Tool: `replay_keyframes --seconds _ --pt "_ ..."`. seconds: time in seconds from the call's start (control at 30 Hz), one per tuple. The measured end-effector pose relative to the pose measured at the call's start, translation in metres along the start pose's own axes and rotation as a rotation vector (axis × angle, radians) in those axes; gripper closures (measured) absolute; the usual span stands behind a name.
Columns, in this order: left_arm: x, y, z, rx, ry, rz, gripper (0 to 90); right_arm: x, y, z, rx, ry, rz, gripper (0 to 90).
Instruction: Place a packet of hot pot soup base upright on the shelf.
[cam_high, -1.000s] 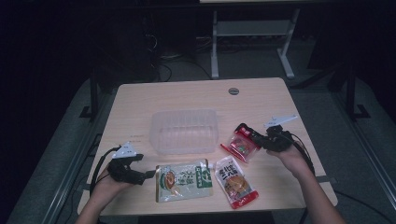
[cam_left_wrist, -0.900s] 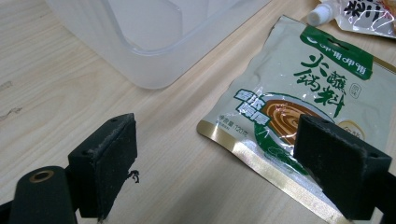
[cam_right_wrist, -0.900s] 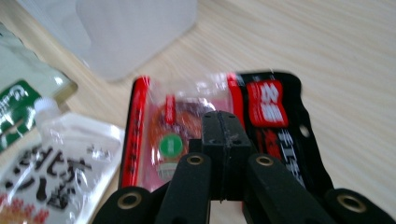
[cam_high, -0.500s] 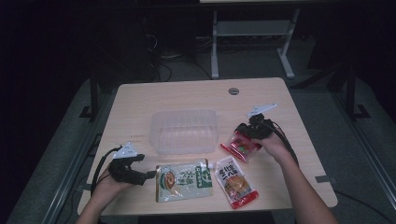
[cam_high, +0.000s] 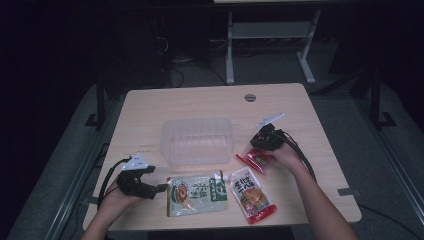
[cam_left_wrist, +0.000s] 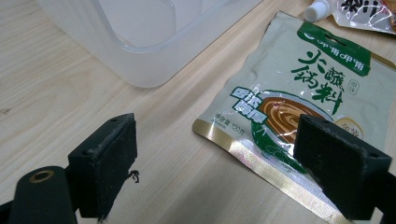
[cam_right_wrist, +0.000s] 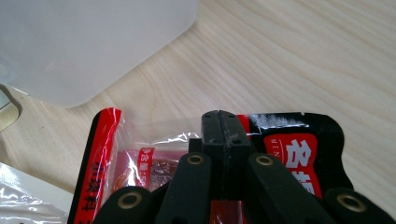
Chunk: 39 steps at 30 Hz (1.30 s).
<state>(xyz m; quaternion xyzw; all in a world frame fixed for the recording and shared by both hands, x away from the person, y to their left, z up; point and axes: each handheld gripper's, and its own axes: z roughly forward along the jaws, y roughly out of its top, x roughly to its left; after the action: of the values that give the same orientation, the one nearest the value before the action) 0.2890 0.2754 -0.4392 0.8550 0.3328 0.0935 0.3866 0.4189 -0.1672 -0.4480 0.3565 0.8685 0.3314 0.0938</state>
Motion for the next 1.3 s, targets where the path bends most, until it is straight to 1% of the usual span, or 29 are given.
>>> replay_keyframes --seconds 0.03,0.13,0.17,0.2,0.23,0.27,0.37,0.4,0.47,0.53,0.6,0.67,0.7,0.73,0.8,0.83,0.87,0.93,0.97,1.07,1.1,1.13,1.2,1.23,1.27,1.3 --pt "0.000 0.000 0.000 -0.001 -0.001 -0.001 13.1 0.000 -0.001 0.000 0.009 0.001 0.001 89.6" --pt "0.000 0.000 0.000 0.000 -0.001 0.002 13.1 0.000 -0.001 0.000 0.013 -0.001 -0.003 89.6" --pt "0.000 0.000 0.000 -0.001 -0.002 0.006 13.0 0.000 -0.002 0.000 0.016 -0.001 -0.004 89.6" --pt "0.000 0.000 -0.001 0.002 -0.002 0.018 13.1 -0.001 -0.002 -0.001 0.019 -0.002 -0.006 89.6" --pt "-0.001 0.000 0.000 -0.004 -0.004 0.009 13.1 0.000 -0.003 -0.002 0.022 0.001 0.002 89.6" --pt "-0.002 0.001 -0.001 0.002 -0.007 0.019 13.1 -0.001 -0.005 -0.004 0.028 -0.002 0.000 89.6" --pt "-0.003 0.001 0.000 -0.005 -0.012 0.017 13.1 -0.002 -0.007 -0.006 0.030 -0.004 0.004 89.6" --pt "-0.003 0.002 -0.001 -0.001 -0.015 0.025 13.1 -0.002 -0.007 -0.006 0.030 -0.004 0.004 89.6" --pt "-0.005 0.002 0.000 -0.008 -0.016 0.025 13.1 -0.003 -0.010 -0.009 0.038 -0.001 0.009 89.6" --pt "-0.006 0.003 0.000 -0.010 -0.024 0.023 13.1 -0.003 -0.012 -0.010 0.031 -0.003 0.010 89.6" --pt "-0.008 0.004 0.000 -0.012 -0.033 0.026 13.1 -0.005 -0.016 -0.013 0.035 0.000 0.016 89.6" --pt "-0.010 0.005 0.001 -0.015 -0.041 0.023 13.1 -0.006 -0.020 -0.017 0.026 0.006 0.028 89.6" --pt "-0.010 0.005 0.002 -0.014 -0.048 0.024 13.1 -0.006 -0.020 -0.017 0.026 0.006 0.028 89.6" --pt "-0.012 0.005 0.002 -0.019 -0.055 0.016 13.4 -0.007 -0.020 -0.019 0.022 0.004 0.032 89.6" --pt "-0.015 0.007 0.003 -0.025 -0.074 0.012 14.1 -0.008 -0.021 -0.025 0.005 0.005 0.043 89.5" --pt "-0.017 0.008 0.004 -0.032 -0.086 0.015 14.8 -0.007 -0.021 -0.028 -0.005 0.002 0.060 89.4" --pt "-0.020 0.008 0.005 -0.034 -0.097 0.013 15.9 -0.008 -0.022 -0.032 -0.013 -0.002 0.064 87.6" --pt "-0.024 0.011 0.006 -0.041 -0.111 0.028 21.3 -0.007 -0.025 -0.039 -0.032 -0.015 0.080 84.0" --pt "-0.026 0.014 0.007 -0.044 -0.114 0.037 23.0 -0.007 -0.027 -0.042 -0.037 -0.012 0.090 81.0" --pt "-0.032 0.021 0.009 -0.063 -0.128 0.041 33.2 -0.007 -0.033 -0.049 -0.035 -0.030 0.102 71.4" --pt "-0.034 0.023 0.010 -0.070 -0.135 0.044 38.2 -0.006 -0.034 -0.051 -0.040 -0.035 0.108 67.5" --pt "-0.036 0.026 0.011 -0.072 -0.139 0.052 43.0 -0.006 -0.035 -0.054 -0.046 -0.044 0.111 65.7" --pt "-0.042 0.033 0.014 -0.073 -0.150 0.055 54.1 -0.006 -0.037 -0.058 -0.059 -0.045 0.118 60.2" --pt "-0.045 0.036 0.016 -0.060 -0.161 0.050 58.8 -0.006 -0.038 -0.060 -0.061 -0.051 0.125 56.6" --pt "-0.047 0.039 0.019 -0.062 -0.171 0.064 63.6 -0.006 -0.039 -0.062 -0.064 -0.055 0.131 53.7" --pt "-0.051 0.043 0.022 -0.063 -0.180 0.066 68.9 -0.005 -0.041 -0.064 -0.060 -0.053 0.137 50.8"
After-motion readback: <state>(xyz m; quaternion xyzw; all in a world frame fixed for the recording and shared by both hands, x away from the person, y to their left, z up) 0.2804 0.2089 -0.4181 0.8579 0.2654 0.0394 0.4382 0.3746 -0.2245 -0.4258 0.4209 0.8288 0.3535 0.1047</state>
